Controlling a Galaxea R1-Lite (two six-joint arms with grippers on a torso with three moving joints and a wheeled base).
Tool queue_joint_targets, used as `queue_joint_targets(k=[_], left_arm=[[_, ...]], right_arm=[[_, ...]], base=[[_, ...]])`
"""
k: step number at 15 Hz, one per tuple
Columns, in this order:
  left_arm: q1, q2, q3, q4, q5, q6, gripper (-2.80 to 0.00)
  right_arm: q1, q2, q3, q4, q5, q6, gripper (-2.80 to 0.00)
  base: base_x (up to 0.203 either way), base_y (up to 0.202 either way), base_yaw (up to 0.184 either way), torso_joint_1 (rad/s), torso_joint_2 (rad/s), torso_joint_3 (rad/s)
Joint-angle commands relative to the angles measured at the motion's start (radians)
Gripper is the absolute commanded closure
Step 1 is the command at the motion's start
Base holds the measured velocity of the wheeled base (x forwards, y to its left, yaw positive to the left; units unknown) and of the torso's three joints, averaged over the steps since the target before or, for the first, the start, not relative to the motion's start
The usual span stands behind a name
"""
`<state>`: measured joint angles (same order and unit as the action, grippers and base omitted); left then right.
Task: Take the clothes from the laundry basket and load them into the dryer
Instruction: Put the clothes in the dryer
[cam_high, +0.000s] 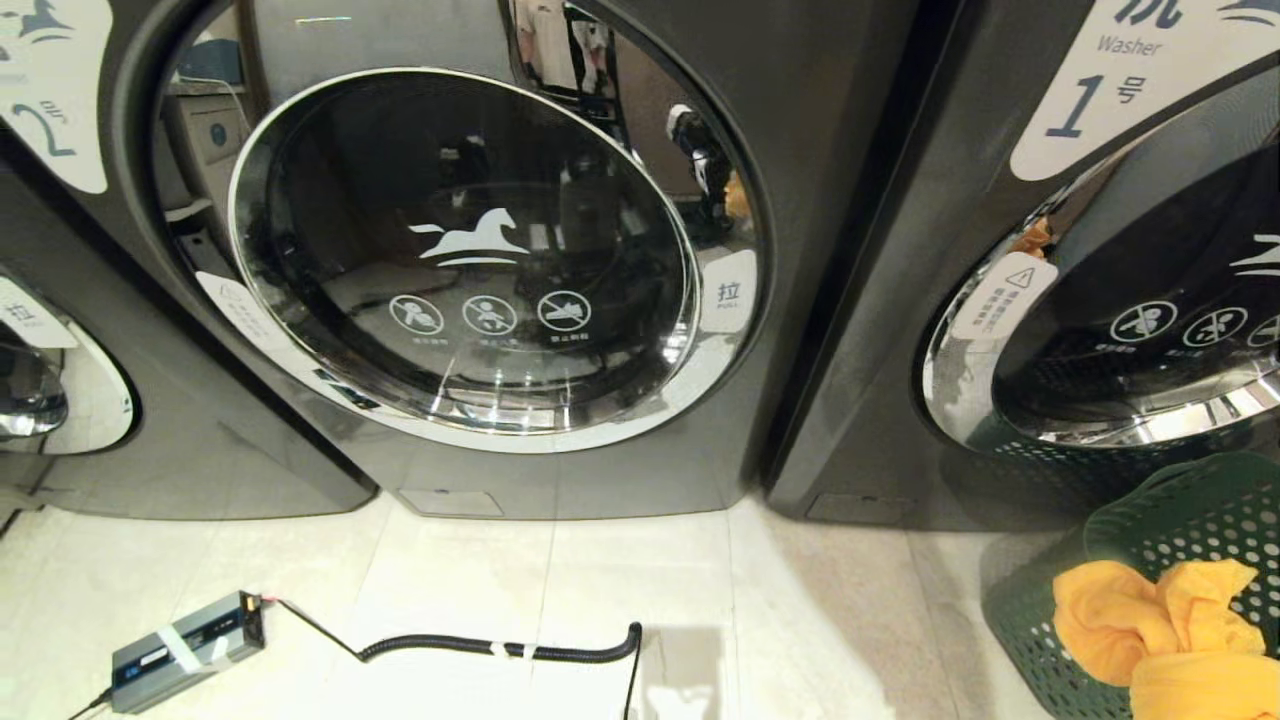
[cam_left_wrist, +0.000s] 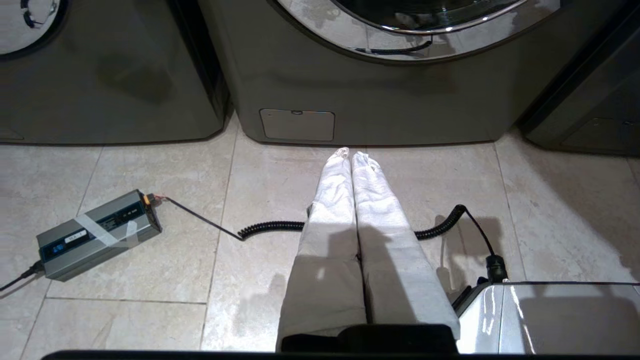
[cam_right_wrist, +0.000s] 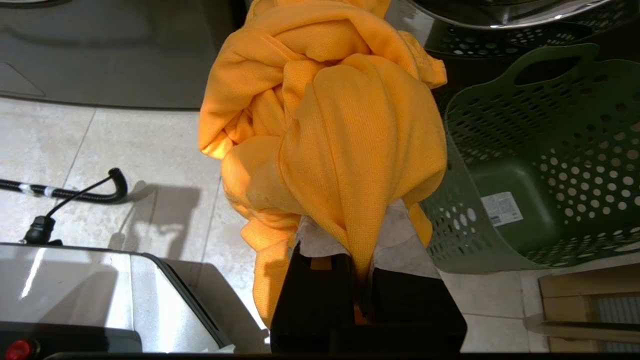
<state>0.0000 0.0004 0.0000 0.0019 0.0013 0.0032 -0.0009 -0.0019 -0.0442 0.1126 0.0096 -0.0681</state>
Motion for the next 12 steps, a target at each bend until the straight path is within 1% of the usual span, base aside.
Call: queue_joint_targets(k=[1,9,12], left_arm=[[0.001,0.000,0.000,0.000,0.000,0.000,0.00],[0.001,0.000,0.000,0.000,0.000,0.000,0.00],[0.000,0.000,0.000,0.000,0.000,0.000,0.00]], right_arm=[[0.000,0.000,0.000,0.001,0.000,-0.001,0.00],[0.001,0.000,0.001,0.001,0.001,-0.002,0.00],[-0.001,0.000,0.001,0.001,0.004,-0.015,0.00]], base=[[0.000,0.200,-0.005,0.002,0.00,0.002],[0.000,0.195,-0.001,0.001,0.00,0.001],[0.000,0.195,-0.001,0.002,0.00,-0.002]])
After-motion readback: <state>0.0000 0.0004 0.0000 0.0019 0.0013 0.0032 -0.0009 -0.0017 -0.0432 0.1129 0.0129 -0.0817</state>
